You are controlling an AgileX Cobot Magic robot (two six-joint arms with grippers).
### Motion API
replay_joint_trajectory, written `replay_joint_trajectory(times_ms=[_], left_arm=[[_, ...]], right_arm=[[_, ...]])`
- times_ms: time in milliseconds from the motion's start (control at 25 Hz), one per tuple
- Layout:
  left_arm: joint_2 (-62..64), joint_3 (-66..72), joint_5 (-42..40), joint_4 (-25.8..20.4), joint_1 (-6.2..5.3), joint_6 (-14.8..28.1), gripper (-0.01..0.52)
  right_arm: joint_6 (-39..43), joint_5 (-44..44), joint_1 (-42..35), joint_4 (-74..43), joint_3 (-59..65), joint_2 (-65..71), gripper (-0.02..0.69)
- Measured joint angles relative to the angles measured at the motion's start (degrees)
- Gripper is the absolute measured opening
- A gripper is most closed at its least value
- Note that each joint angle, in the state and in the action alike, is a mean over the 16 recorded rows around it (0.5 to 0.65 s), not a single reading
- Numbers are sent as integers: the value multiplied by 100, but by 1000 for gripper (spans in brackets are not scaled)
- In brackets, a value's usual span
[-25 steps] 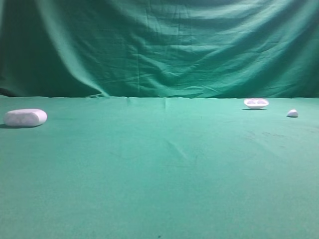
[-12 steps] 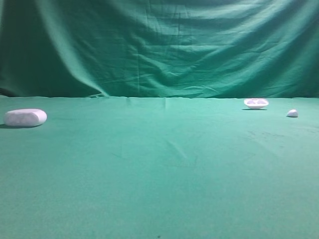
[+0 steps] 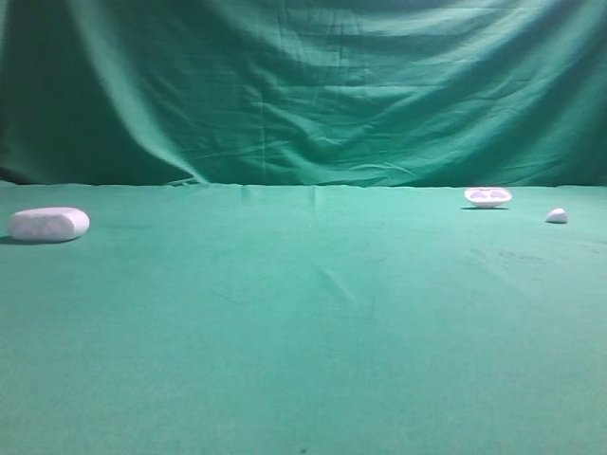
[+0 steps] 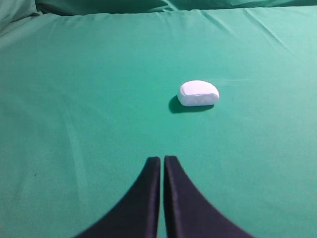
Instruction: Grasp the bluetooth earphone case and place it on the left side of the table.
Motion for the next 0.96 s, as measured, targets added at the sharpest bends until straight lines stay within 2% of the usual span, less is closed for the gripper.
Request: replay_joint_trajectory(times_ms=[960], left_arm=[[0, 0, 0, 0, 0, 0, 0]], right_arm=[[0, -187, -11, 106, 138, -46, 0]])
